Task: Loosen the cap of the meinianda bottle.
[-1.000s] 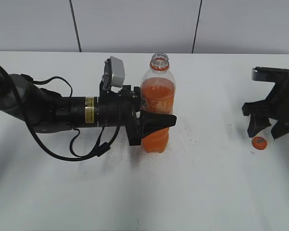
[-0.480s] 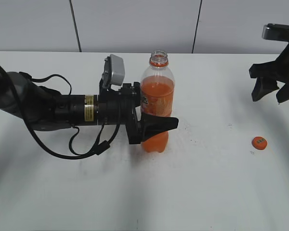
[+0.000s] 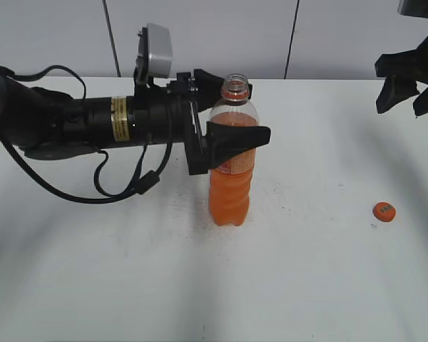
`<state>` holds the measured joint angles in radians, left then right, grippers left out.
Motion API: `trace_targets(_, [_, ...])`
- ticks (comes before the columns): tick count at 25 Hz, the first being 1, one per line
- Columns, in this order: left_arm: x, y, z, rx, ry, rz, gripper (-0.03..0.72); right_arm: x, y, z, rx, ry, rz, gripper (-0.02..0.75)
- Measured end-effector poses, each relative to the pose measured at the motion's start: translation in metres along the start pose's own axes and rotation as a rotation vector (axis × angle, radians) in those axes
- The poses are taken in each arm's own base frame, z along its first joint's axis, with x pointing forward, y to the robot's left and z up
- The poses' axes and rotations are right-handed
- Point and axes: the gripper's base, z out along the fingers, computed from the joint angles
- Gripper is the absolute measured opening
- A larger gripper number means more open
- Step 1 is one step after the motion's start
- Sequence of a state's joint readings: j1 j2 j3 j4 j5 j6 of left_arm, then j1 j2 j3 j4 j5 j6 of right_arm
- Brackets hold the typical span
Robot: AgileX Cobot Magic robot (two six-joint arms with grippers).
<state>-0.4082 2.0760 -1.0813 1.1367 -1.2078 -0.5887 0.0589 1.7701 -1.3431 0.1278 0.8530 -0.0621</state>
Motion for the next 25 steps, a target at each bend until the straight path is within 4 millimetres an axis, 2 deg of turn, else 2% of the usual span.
trace_targets(8, [-0.055,-0.007,-0.007,-0.014,-0.076,0.117,0.587,-0.016,0.003,-0.021,-0.007,-0.025,-0.010,0.460])
trace_targets(13, [-0.089,-0.012,-0.015,-0.073,-0.065,0.189,0.587,-0.026,0.005,-0.039,-0.012,-0.028,-0.019,0.460])
trace_targets(19, [-0.122,-0.010,-0.030,-0.277,0.059,0.206,0.587,-0.031,0.009,-0.061,-0.021,0.014,-0.029,0.460])
trace_targets(22, [-0.145,-0.013,-0.043,-0.382,0.085,0.217,0.587,-0.033,0.009,-0.068,-0.023,0.023,-0.032,0.460])
trace_targets(25, [-0.158,-0.010,-0.059,-0.569,0.175,0.182,0.587,-0.034,0.010,-0.072,-0.024,0.029,-0.035,0.460])
